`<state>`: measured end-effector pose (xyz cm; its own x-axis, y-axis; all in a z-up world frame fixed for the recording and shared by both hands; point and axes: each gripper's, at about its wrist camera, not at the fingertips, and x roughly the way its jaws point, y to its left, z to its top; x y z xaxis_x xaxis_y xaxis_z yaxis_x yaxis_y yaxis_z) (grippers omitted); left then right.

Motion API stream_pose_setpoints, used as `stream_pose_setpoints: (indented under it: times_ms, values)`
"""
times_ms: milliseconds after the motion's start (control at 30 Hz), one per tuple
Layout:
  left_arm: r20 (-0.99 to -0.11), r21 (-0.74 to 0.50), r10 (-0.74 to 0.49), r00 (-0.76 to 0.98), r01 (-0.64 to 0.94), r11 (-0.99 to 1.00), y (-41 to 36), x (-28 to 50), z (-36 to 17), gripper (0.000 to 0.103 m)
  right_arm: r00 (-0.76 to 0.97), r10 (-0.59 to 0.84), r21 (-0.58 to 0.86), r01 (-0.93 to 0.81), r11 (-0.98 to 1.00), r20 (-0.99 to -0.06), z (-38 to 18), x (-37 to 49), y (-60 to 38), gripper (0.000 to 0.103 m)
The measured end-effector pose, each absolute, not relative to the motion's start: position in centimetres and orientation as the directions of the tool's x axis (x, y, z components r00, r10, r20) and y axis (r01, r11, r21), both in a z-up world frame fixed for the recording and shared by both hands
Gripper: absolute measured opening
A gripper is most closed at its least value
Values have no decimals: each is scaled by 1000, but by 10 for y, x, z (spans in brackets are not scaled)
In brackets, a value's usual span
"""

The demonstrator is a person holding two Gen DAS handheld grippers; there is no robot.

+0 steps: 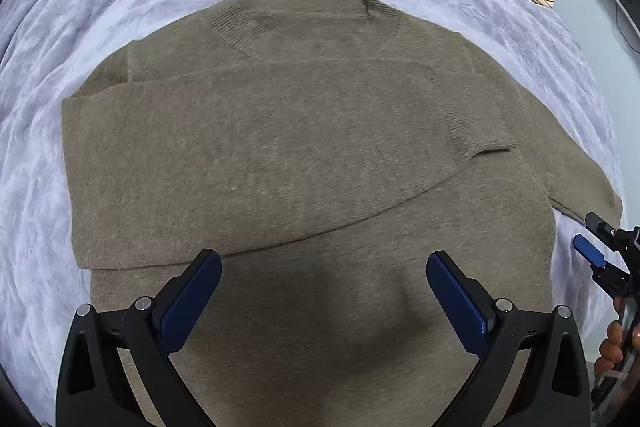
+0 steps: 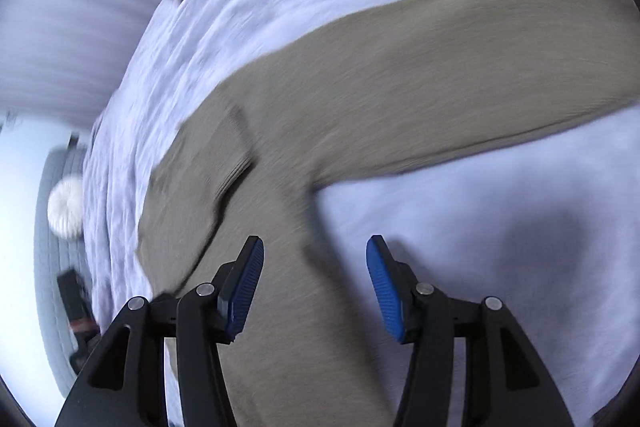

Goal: Fold small clothes
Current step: 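Grasp the other sleeve cuff with the right gripper, then fold the held sleeve across the sweater back and open the right gripper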

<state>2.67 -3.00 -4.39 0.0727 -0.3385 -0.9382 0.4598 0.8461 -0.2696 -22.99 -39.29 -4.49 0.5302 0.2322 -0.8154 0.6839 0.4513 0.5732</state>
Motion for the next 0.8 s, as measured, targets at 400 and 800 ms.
stream_pose_setpoints:
  times_ms: [400,800]
  values:
    - [-930,-290,-365,45,523,802,-115,14,-69,103,621,-51,621,784,27,-782,-63,-335,-518,57]
    - [-924,-238,-354,142,513,825,-125,16,-51,103,792,33,792,608,48,-610,-50,-283,-535,6]
